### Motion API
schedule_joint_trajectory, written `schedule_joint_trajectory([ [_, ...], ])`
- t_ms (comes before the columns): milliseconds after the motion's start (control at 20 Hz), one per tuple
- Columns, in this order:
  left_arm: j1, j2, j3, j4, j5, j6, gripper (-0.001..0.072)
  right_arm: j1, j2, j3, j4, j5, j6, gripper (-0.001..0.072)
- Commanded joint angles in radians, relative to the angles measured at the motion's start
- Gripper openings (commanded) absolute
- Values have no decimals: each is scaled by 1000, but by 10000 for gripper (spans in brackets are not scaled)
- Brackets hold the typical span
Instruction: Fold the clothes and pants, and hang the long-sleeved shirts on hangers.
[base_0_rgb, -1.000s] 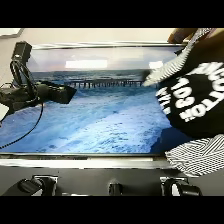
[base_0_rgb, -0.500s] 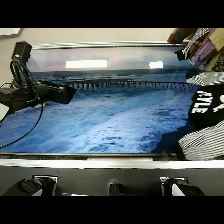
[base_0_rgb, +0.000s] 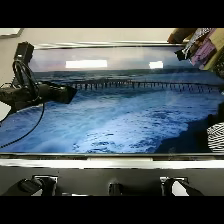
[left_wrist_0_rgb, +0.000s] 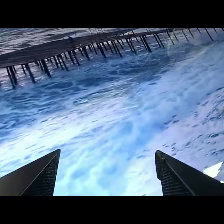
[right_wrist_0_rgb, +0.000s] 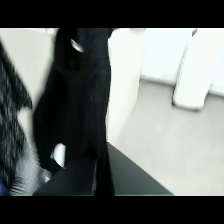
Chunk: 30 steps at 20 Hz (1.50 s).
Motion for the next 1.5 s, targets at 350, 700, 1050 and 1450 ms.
schedule_joint_trajectory([
  [350, 0, -38, -1, 0, 0, -53, 676, -37, -1, 9, -59, -299, 23, 20],
  [700, 0, -56, -3, 0, 0, -53, 676, -37, 2, 11, -131, -384, 4, 20],
  [1050, 0, -74, -3, 0, 0, -53, 676, -161, -26, 10, -217, -320, 93, 20],
  [1450, 0, -74, -2, 0, 0, -53, 676, -351, -52, 10, 87, -317, 76, 24],
])
